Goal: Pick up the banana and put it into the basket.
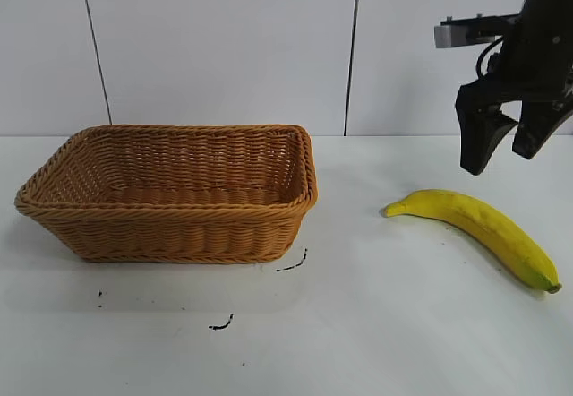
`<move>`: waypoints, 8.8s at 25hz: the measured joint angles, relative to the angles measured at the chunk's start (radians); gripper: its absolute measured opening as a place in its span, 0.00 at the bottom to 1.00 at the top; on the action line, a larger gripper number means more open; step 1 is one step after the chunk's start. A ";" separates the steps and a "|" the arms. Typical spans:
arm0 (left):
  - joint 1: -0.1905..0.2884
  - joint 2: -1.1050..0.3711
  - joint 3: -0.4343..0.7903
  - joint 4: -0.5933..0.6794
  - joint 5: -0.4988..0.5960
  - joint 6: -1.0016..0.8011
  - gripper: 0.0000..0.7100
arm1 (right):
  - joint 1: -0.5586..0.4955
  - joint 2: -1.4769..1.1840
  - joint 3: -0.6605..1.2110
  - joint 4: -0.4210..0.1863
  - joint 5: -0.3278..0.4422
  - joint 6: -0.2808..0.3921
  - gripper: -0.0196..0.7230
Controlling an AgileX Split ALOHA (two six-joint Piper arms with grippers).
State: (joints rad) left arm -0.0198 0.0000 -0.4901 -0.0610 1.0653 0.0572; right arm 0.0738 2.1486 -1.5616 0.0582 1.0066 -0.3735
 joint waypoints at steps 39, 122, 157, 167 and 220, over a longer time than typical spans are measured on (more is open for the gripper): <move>0.000 0.000 0.000 0.000 0.000 0.000 0.98 | 0.000 0.070 -0.003 -0.041 -0.124 0.045 0.46; 0.000 0.000 0.000 0.000 0.000 0.000 0.98 | 0.606 0.207 -0.499 -0.050 -0.433 -0.139 0.94; 0.000 0.000 0.000 0.000 0.000 0.000 0.98 | -0.103 0.004 -0.658 0.007 0.210 0.351 0.91; 0.000 0.000 0.000 0.000 0.000 0.000 0.98 | -0.095 -0.158 -0.412 0.041 0.209 0.301 0.88; 0.000 0.000 0.000 0.000 0.000 0.000 0.98 | -0.095 -2.154 1.064 -0.008 0.014 0.307 0.88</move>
State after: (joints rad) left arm -0.0198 0.0000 -0.4901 -0.0610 1.0653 0.0572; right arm -0.0208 -0.0056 -0.4971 0.0507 1.0208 -0.0663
